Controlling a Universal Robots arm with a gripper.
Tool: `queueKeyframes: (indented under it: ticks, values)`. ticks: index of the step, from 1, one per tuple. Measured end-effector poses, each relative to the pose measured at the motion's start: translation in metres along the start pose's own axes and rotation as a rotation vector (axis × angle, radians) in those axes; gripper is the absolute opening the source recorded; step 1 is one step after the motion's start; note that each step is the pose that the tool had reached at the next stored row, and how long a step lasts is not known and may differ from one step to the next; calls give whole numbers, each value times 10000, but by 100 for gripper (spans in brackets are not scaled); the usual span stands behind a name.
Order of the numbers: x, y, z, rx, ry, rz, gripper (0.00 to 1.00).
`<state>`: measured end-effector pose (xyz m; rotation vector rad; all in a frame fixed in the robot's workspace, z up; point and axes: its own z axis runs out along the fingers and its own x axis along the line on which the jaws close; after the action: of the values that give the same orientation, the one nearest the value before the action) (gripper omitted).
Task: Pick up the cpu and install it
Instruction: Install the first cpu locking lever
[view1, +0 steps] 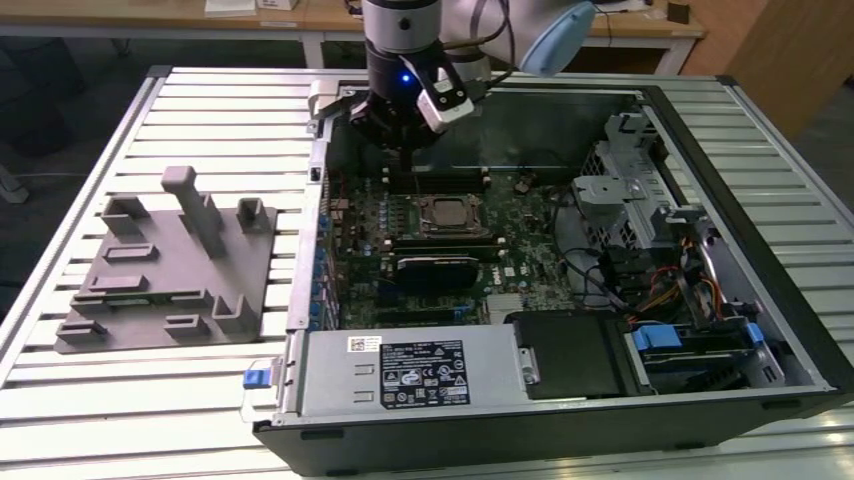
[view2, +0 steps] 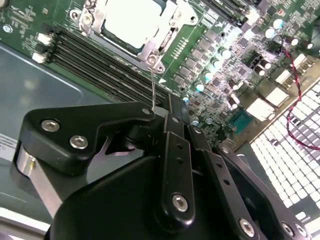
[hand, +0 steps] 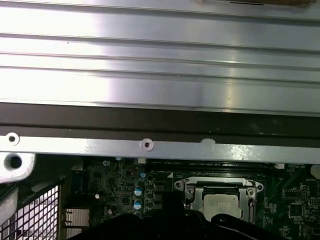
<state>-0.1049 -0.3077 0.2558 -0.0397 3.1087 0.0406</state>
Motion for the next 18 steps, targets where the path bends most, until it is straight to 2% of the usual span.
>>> queueKeyframes:
  ticks: [10, 13, 14, 15, 17, 18]
  values:
    - [-204, -5, 8, -5, 27, 10, 11]
    - [-257, -7, 11, -33, 35, 12, 11]
    - [-267, -9, 12, -66, 34, 12, 11]
    - [-274, -14, 14, -188, 30, 15, 11]
    - [-279, -23, 19, -502, 23, 26, 11]
    - [-281, -30, 22, -608, 19, 31, 11]
